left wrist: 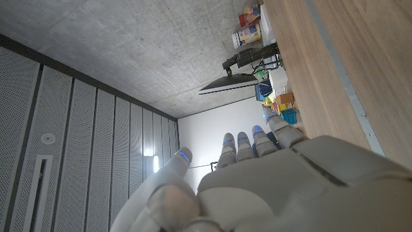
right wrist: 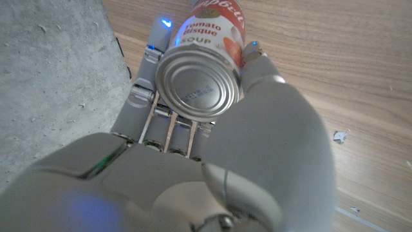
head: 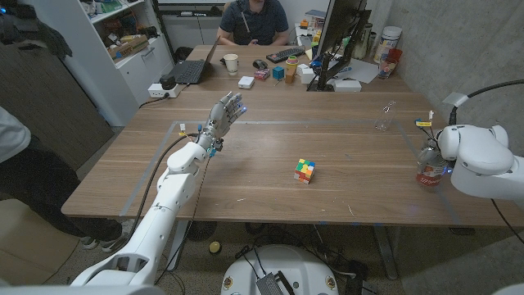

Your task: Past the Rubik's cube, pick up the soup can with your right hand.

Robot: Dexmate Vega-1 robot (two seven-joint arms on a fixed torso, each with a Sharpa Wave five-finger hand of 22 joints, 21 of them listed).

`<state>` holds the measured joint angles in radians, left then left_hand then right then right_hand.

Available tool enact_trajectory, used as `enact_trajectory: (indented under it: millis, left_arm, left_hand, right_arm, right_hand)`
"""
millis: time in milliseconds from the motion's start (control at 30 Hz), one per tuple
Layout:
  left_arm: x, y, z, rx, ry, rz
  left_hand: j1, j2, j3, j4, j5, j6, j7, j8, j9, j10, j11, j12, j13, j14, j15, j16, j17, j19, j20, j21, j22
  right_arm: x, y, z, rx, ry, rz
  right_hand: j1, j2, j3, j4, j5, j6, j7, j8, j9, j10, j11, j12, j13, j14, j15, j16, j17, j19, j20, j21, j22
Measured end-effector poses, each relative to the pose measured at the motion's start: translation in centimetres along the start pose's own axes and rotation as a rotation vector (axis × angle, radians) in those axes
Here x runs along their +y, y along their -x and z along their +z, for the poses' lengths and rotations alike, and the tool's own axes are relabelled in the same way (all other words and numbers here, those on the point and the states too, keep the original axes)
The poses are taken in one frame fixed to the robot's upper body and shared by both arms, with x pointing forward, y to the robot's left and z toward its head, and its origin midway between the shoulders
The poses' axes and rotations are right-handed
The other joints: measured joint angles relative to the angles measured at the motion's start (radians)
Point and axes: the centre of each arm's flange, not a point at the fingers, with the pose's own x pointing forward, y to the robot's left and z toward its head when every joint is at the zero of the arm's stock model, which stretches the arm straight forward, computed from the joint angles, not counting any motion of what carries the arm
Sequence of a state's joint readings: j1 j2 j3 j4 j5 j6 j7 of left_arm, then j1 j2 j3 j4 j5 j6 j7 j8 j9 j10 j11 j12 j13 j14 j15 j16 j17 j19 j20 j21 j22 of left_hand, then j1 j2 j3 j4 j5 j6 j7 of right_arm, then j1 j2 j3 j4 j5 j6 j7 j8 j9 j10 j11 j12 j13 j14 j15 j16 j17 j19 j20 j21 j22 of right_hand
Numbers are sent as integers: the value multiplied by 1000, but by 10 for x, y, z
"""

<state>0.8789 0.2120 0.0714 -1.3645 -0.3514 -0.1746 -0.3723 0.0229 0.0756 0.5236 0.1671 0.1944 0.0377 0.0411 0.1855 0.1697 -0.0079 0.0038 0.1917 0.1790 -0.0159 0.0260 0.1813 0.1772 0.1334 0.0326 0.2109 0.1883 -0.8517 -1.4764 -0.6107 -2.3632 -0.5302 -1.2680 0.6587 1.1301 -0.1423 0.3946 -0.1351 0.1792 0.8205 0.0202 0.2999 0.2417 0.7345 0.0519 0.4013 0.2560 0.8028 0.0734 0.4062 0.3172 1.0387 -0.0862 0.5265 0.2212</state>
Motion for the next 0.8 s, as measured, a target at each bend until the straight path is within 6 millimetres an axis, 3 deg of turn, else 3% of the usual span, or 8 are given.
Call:
enact_trajectory:
  millis: [800]
  left_arm:
    - [5, -8, -1, -2, 2, -2]
  left_hand:
    - [0, 0, -3, 3, 0, 5, 5, 0, 0, 0, 0, 0, 0, 0, 0, 0, 0, 0, 0, 0, 0]
  right_arm:
    - [-40, 42, 5, -29, -2, -203]
  right_hand:
    - [12, -12, -6, -3, -3, 13, 5, 0, 38, 7, 8, 21, 0, 19, 19, 0, 0, 0, 0, 34, 0]
